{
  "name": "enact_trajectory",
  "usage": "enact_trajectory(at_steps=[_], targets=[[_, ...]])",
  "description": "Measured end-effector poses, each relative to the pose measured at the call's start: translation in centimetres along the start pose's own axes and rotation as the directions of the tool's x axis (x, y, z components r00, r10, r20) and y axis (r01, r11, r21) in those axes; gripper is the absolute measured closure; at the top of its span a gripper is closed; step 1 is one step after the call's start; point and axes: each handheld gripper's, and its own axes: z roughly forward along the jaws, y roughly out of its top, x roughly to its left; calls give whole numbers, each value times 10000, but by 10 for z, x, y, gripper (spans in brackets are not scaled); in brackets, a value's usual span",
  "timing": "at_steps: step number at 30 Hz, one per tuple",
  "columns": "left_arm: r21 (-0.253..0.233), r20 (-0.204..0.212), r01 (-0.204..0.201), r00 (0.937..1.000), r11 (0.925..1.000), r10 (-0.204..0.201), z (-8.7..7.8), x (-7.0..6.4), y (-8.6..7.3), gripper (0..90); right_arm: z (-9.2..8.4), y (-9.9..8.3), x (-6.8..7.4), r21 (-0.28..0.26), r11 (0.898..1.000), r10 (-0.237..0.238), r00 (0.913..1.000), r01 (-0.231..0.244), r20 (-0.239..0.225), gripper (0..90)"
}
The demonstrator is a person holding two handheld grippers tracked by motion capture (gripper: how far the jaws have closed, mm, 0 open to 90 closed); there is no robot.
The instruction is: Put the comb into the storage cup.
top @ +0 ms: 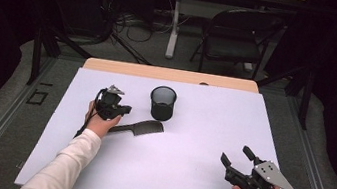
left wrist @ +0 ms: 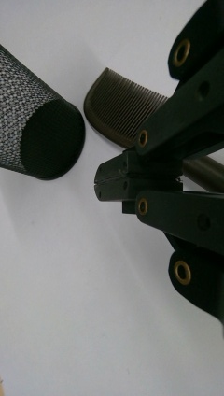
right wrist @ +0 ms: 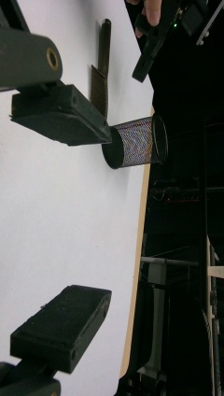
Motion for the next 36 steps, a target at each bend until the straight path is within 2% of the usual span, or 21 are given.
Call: enact_trajectory(at_steps=[2, 6, 15, 26, 28, 29, 36], targets=[[56, -2, 32, 10000, 10000, -32, 3, 0, -1, 900, 0, 0, 0, 2, 10000, -29, 10000, 29, -8, 203], [487, -54, 45, 10000, 9988, -42, 13, 2, -3, 900, 0, 0, 0, 56, 10000, 13, 10000, -13, -28, 203], [1078, -90, 7, 10000, 9942, 3, 22, 3, -6, 900, 0, 0, -1, 30, 10000, 58, 10000, -58, -35, 204], [1512, 336, -277, 9992, 9881, 228, 30, -3, -10, 900, 1, 0, -1, 6, 10000, 60, 10000, -60, -43, 205], [1593, 444, -432, 9983, 9863, 366, 31, -5, -10, 900, 1, -1, -1, 10, 10000, 54, 10000, -54, -41, 205], [1600, 344, -489, 9984, 9859, 440, 32, -6, -11, 900, 1, -1, -1, 6, 10000, 37, 10000, -37, -46, 205], [1685, 454, -585, 9976, 9840, 516, 32, -7, -12, 900, 0, 0, -2, 9, 10000, 63, 10000, -63, -54, 205]])
